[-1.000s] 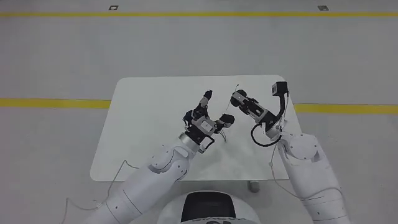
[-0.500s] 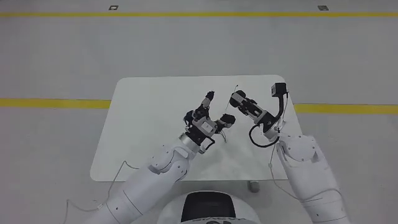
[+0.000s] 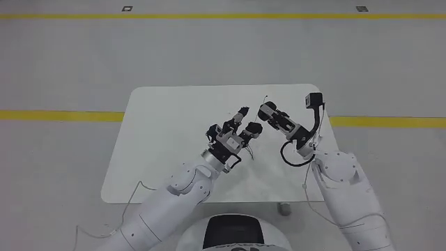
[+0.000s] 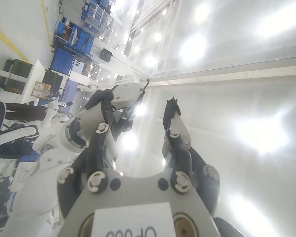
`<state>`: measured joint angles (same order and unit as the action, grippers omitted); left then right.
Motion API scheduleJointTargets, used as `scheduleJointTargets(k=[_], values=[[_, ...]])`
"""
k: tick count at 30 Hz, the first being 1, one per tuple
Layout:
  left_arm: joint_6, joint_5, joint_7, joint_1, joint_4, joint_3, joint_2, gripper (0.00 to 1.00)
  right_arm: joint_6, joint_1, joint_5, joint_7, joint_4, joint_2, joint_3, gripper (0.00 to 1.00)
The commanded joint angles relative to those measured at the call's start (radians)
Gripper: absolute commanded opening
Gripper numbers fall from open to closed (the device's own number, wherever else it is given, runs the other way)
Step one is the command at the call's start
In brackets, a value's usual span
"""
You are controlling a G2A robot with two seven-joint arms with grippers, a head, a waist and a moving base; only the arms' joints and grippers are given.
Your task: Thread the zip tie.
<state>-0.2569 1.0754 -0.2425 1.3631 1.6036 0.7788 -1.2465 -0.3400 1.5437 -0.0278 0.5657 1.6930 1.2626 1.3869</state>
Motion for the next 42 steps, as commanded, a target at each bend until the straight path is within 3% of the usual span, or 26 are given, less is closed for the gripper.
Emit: scheduleJointTargets(k=[1,7,16,27,33,37,42], values=[[0.002,-0.007,0.002,0.000,-0.002,0.002,-0.002,0.39,0.000,0.001,-0.001,0.001,-0.001,-0.001,-0.001,0.00],[-0.003,-0.027,0.013,0.004,-0.002,0.008,-0.007,0.27,0.000,-0.001,0.001,0.006,-0.008,-0.005,-0.003,0.00],[0.011,-0.032,0.003,0.007,-0.008,0.014,-0.016,0.29,0.000,-0.005,0.000,0.005,-0.015,-0.009,-0.011,0.00],[0.020,-0.040,-0.005,0.013,-0.012,0.026,-0.024,0.16,0.000,-0.010,0.009,-0.004,-0.020,-0.014,-0.018,0.00],[0.023,-0.048,-0.007,0.015,-0.015,0.030,-0.028,0.16,0.000,-0.011,0.010,-0.008,-0.019,-0.017,-0.021,0.00],[0.028,-0.053,-0.010,0.016,-0.017,0.032,-0.031,0.22,0.000,-0.010,0.001,-0.006,-0.016,-0.019,-0.022,0.00],[0.033,-0.057,-0.014,0.017,-0.018,0.035,-0.035,0.17,0.000,-0.009,-0.009,-0.002,-0.015,-0.022,-0.022,0.00]])
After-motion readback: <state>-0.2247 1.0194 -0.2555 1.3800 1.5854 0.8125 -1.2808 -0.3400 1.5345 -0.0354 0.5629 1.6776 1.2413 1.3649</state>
